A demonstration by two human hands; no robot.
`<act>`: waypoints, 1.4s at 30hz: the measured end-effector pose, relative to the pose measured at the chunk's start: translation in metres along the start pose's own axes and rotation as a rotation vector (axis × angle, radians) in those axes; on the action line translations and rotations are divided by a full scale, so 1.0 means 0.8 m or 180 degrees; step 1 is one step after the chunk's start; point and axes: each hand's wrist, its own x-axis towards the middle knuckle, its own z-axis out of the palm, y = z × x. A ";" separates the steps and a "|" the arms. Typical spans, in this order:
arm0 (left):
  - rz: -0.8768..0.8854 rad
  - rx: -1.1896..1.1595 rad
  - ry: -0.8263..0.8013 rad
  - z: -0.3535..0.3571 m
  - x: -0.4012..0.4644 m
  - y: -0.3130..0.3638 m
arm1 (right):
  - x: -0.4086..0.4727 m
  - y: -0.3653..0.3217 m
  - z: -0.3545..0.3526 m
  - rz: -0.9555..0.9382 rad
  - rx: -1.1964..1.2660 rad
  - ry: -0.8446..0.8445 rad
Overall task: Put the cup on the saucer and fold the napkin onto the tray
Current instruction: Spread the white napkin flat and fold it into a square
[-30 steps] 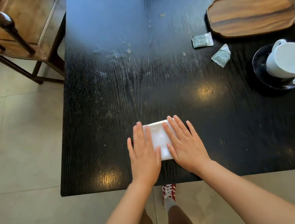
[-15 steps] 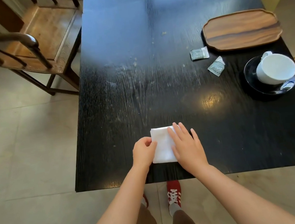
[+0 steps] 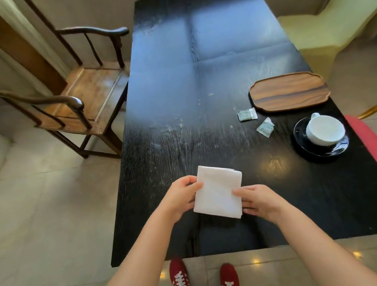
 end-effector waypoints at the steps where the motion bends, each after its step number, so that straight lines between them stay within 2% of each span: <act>1: 0.0071 -0.0010 0.0039 -0.001 -0.003 0.010 | -0.006 -0.009 -0.003 -0.0075 0.0094 0.0011; 7: 0.0515 -0.0202 0.0294 -0.004 -0.017 0.064 | -0.047 -0.072 -0.004 -0.0656 0.0422 0.0274; 13: 0.0797 -0.0209 -0.0191 -0.020 -0.027 0.105 | -0.084 -0.124 -0.007 -0.1112 0.0398 0.0508; 18: 0.0876 -0.0130 -0.0556 -0.025 -0.025 0.130 | -0.099 -0.145 -0.007 -0.1197 0.0489 0.0704; 25: 0.0916 -0.0132 -0.0519 0.002 -0.012 0.157 | -0.102 -0.163 -0.032 -0.1224 0.0612 0.0811; 31: 0.0941 -0.0081 -0.0266 0.056 0.019 0.182 | -0.091 -0.185 -0.101 -0.1151 0.0406 0.0745; 42: 0.0876 -0.0301 0.0336 0.225 0.130 0.246 | -0.003 -0.252 -0.297 -0.1127 0.0034 0.0602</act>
